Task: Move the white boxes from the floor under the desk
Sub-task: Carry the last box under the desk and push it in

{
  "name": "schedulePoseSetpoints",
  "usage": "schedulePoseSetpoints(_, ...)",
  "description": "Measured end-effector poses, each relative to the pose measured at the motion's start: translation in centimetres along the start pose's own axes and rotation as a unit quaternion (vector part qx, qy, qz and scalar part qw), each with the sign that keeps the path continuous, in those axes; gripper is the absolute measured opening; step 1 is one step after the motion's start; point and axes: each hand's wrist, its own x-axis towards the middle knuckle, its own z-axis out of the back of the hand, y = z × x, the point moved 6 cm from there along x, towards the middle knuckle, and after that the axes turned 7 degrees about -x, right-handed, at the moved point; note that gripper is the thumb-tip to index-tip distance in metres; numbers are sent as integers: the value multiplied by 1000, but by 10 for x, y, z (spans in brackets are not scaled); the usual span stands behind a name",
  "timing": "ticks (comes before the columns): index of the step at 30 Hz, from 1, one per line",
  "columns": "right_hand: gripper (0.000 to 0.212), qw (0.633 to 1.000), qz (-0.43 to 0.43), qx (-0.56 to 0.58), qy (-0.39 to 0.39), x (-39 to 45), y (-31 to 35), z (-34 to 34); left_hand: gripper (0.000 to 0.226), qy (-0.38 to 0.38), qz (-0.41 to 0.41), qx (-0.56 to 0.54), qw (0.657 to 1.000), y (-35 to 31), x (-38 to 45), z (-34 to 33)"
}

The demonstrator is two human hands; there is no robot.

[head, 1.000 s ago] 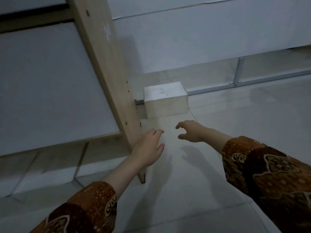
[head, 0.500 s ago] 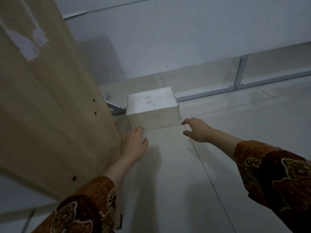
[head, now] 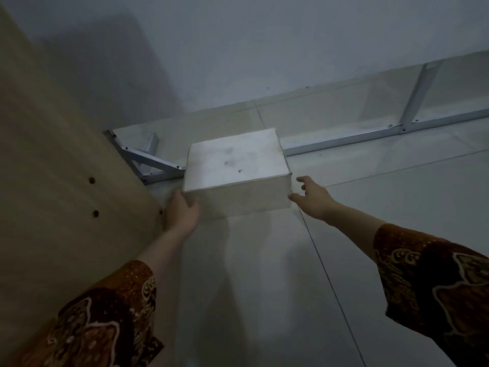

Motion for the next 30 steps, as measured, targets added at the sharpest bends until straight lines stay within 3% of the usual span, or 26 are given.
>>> schedulePoseSetpoints(6, 75, 988, -56, 139, 20, 73, -9, -10, 79, 5, 108, -124, 986, 9, 59, -20)
schedulePoseSetpoints(9, 76, 979, -41, 194, 52, 96, -2, -13, 82, 4, 138, -183, 973, 6, 79, -25)
schedulePoseSetpoints(12, 66, 968, -44, 243, 45, 110, 6, -19, 70, 8, 121, -184, 975, 5, 83, -29)
schedulePoseSetpoints(15, 62, 978, -40, 204, 6, 107, 5, -25, 63, 0, 105, -171, 980, 6, 77, -35)
schedulePoseSetpoints(24, 48, 979, -11, 187, -78, 61, -16, -18, 75, -98, 32, -47, 994, 15, 2, -42)
schedulePoseSetpoints(30, 42, 976, -33, 188, -108, 10, -37, -11, 79, -82, 22, -62, 994, 23, -54, -37)
